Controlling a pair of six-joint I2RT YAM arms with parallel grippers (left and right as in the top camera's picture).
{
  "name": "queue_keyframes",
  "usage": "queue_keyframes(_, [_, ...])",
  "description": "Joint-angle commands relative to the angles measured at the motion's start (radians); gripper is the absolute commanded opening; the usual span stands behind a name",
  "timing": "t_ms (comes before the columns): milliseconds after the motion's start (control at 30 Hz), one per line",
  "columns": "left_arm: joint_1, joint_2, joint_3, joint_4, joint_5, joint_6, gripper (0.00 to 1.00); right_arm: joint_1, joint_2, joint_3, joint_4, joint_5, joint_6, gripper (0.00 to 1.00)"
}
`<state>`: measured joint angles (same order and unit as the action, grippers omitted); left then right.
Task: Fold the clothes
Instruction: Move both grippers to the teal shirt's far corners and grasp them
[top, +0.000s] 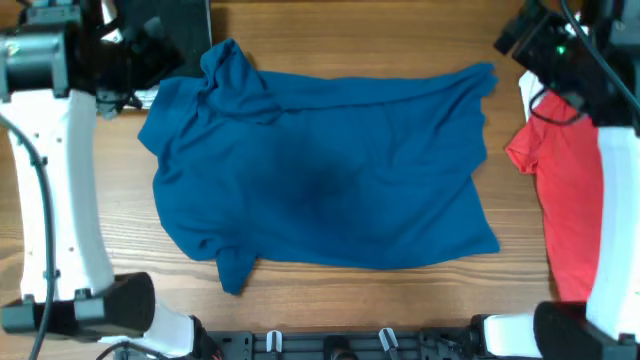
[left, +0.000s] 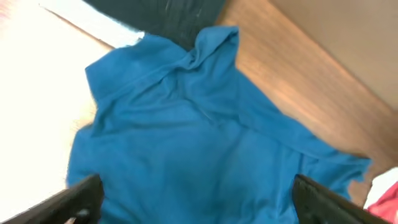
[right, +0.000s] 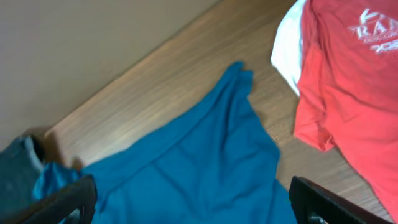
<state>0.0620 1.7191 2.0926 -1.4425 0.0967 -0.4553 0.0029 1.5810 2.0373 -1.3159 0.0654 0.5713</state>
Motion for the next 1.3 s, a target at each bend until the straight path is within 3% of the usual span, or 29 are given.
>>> queue_keyframes(0, [-0.031, 0.082, -0.046, -0.058, 0.022, 0.01, 0.9, -0.002, 0.04, -0.021, -0.063, -0.053, -0.023, 1.0])
queue_keyframes(33, [-0.044, 0.101, -0.071, -0.047, 0.022, 0.009, 0.9, -0.002, 0.045, -0.04, -0.074, -0.059, -0.026, 1.0])
queue_keyframes(67, [-0.055, 0.123, -0.094, -0.024, 0.026, 0.009, 0.82, -0.002, 0.05, -0.062, -0.077, -0.086, -0.059, 1.0])
queue_keyframes(133, [-0.079, 0.173, -0.135, 0.011, 0.046, 0.01, 0.52, -0.002, 0.052, -0.1, -0.072, -0.112, -0.076, 0.99])
queue_keyframes(167, [-0.089, 0.193, -0.146, 0.019, 0.052, 0.01, 0.5, -0.002, 0.052, -0.122, -0.064, -0.112, -0.086, 0.99])
queue_keyframes(200, [-0.111, 0.239, -0.156, 0.036, 0.051, 0.01, 0.52, -0.002, 0.052, -0.145, -0.048, -0.116, -0.101, 1.0])
queue_keyframes(267, [-0.149, 0.315, -0.157, 0.067, 0.051, 0.005, 0.73, -0.002, 0.052, -0.195, -0.013, -0.116, -0.1, 1.0])
queue_keyframes(300, [-0.162, 0.346, -0.158, 0.094, 0.051, -0.003, 0.74, -0.002, 0.052, -0.213, -0.004, -0.119, -0.101, 1.0])
queue_keyframes(367, [-0.169, 0.415, -0.157, 0.19, 0.047, -0.048, 0.73, 0.0, 0.052, -0.269, 0.016, -0.119, -0.102, 1.0])
queue_keyframes(467, [-0.151, 0.477, -0.158, 0.255, -0.019, -0.007, 0.66, 0.0, 0.052, -0.333, 0.048, -0.119, -0.134, 1.0])
queue_keyframes(800, [-0.116, 0.629, -0.158, 0.365, 0.011, 0.035, 0.63, 0.0, 0.053, -0.368, 0.098, -0.153, -0.153, 1.0])
queue_keyframes(1067, [-0.116, 0.639, -0.158, 0.499, 0.018, 0.056, 0.62, 0.0, 0.053, -0.416, 0.108, -0.153, -0.153, 0.99])
queue_keyframes(1133, [-0.116, 0.642, -0.158, 0.516, 0.018, 0.059, 0.57, 0.0, 0.053, -0.417, 0.108, -0.153, -0.153, 0.99])
queue_keyframes(1233, [-0.116, 0.648, -0.157, 0.514, 0.018, 0.06, 0.15, 0.0, 0.053, -0.417, 0.117, -0.125, -0.15, 0.95])
queue_keyframes(1267, [-0.116, 0.636, -0.157, 0.502, 0.018, 0.06, 0.09, -0.001, 0.054, -0.417, 0.14, -0.101, -0.15, 0.95])
